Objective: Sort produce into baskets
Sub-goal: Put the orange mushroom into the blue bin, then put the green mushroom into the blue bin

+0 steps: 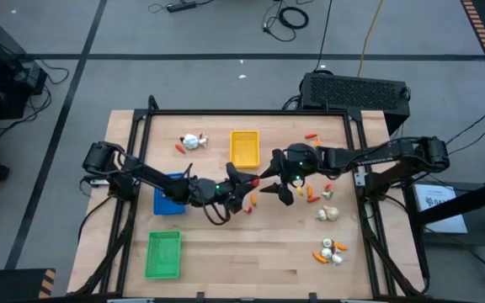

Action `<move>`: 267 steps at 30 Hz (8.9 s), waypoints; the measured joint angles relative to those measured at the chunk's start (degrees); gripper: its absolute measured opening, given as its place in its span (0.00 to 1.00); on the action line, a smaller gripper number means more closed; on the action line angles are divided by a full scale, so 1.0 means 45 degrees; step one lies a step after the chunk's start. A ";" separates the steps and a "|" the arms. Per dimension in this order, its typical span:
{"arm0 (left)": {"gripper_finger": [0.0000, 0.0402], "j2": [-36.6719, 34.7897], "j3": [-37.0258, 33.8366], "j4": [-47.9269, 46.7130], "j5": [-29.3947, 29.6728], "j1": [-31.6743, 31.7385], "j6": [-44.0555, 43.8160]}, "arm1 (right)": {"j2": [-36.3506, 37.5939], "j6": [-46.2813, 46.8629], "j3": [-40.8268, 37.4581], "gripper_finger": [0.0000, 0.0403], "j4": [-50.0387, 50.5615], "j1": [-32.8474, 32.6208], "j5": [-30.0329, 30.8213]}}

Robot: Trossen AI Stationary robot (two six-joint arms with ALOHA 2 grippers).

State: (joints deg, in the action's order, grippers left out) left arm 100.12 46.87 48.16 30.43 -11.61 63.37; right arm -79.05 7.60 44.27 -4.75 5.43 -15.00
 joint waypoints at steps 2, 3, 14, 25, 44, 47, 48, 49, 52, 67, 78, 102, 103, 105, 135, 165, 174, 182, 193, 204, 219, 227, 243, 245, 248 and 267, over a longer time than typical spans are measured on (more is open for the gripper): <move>0.41 0.0000 0.0002 -0.0174 0.1191 -0.0178 -0.0542 | 0.0000 -0.0001 0.0000 0.58 0.0420 0.0184 0.0029; 0.41 0.0000 0.0005 -0.0439 0.1761 -0.0255 -0.0669 | 0.0000 0.0022 0.0000 0.58 0.0488 0.0250 0.0041; 0.41 -0.1999 0.0000 -0.9422 0.5828 -0.0865 -0.6565 | 0.0000 -0.0710 0.0000 0.58 0.0534 0.0369 0.0040; 0.41 -0.7772 0.0520 -2.2646 -0.0924 0.0310 -1.7602 | 0.0000 -0.1074 0.0000 0.58 0.0539 0.0366 0.0029; 0.41 -0.7971 -0.1326 -2.4345 -0.4834 0.0383 -2.0818 | -0.0005 -0.1137 0.0000 0.58 0.0704 -0.0162 0.0024; 0.43 -0.7766 -0.1326 -2.4208 -0.4510 0.0388 -2.1007 | -0.0005 -0.1156 0.0000 0.58 0.0752 -0.0243 0.0024; 0.45 -0.7729 -0.1326 -2.4203 -0.4492 0.0388 -2.1007 | -0.0005 -0.1156 0.0000 0.58 0.0743 -0.0243 0.0024; 0.47 -0.7683 -0.1326 -2.4208 -0.4468 0.0388 -2.1007 | -0.0005 -0.1161 0.0000 0.58 0.0738 -0.0243 0.0024; 0.53 -0.7593 -0.1326 -2.4216 -0.4418 0.0388 -2.1010 | -0.0005 -0.1171 0.0000 0.58 0.0748 -0.0238 0.0024; 0.63 -0.7582 -0.1059 -2.3123 -0.3400 0.0577 -1.9230 | -0.0005 -0.0501 0.0000 0.58 0.0641 -0.0233 0.0029; 0.62 -0.7582 -0.1389 -1.2472 -0.2988 0.0660 -1.4208 | -0.0005 0.2512 0.0000 0.58 0.2063 -0.0738 -0.0314; 0.62 -0.5329 -0.1404 -0.5219 -0.4951 0.1774 -0.8848 | -0.0010 0.9382 0.2665 0.47 0.8008 -0.4912 0.0787; 0.62 -0.5319 -0.1404 -0.5106 -0.4981 0.1891 -0.8727 | -0.0010 0.9650 0.3078 0.46 0.9091 -0.5026 0.1011; 0.62 -0.5337 -0.1404 -0.4911 -0.4987 0.2136 -0.8662 | -0.0010 1.0538 0.3641 0.45 1.1159 -0.5282 0.1355; 0.62 -0.4988 -0.1404 -0.4901 -0.7303 0.3001 -0.8679 | -0.0861 2.2181 0.0961 0.52 1.1092 -1.0045 0.1668; 0.62 -0.4993 -0.1404 -0.4911 -0.7303 0.2991 -0.8995 | -0.2006 2.0453 0.0969 0.06 1.1292 -1.0147 0.1609; 0.62 -0.4993 -0.1404 -0.4865 -0.9862 0.2995 -0.9000 | -0.1612 1.8869 0.1682 0.01 1.1200 -1.0044 0.3587; 0.62 -0.4993 -0.1404 -0.4557 -1.2017 0.3003 -0.9019 | -0.0623 1.4084 0.2866 0.00 1.0230 -0.9875 1.0836; 0.62 -0.3448 -0.1394 -0.2298 -1.3068 0.2878 -0.9021 | -0.0490 0.7709 0.2866 0.00 0.6347 -0.8240 1.3390; 0.62 -0.2331 -0.1394 -0.0301 -1.2111 0.2508 -0.8907 | -0.0549 0.5015 0.2861 0.00 0.3111 -0.6809 1.1270; 0.62 -0.2336 -0.1379 0.0098 -1.1079 0.2349 -0.8980 | -0.0554 0.3448 0.2856 0.00 0.1243 -0.5646 0.9800; 0.62 -0.2336 -0.1379 0.0179 -1.0554 0.2338 -0.8990 | -0.0554 0.3321 0.2856 0.00 0.1219 -0.5372 0.9588; 0.62 -0.2336 -0.1379 0.0135 -0.9982 0.2350 -0.8990 | -0.0554 0.2482 0.2851 0.00 0.0719 -0.5358 0.9663; 0.62 -0.2336 -0.1379 0.0135 -0.9985 0.2350 -0.8995 | -0.0554 0.2482 0.2851 0.00 0.0719 -0.5358 0.9675; 0.62 -0.2336 -0.1379 0.0135 -0.9989 0.2345 -0.8995 | -0.0554 0.2439 0.2851 0.00 0.0719 -0.5358 0.9675; 0.45 -0.2336 -0.1379 0.0145 -0.9966 0.2245 -0.8995 | -0.0563 0.2149 0.2851 0.00 0.0918 -0.5110 0.9578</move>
State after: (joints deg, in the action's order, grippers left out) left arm 89.60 40.66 48.82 -14.42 -1.51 22.90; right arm -81.58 17.27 57.10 -0.62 -17.56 28.10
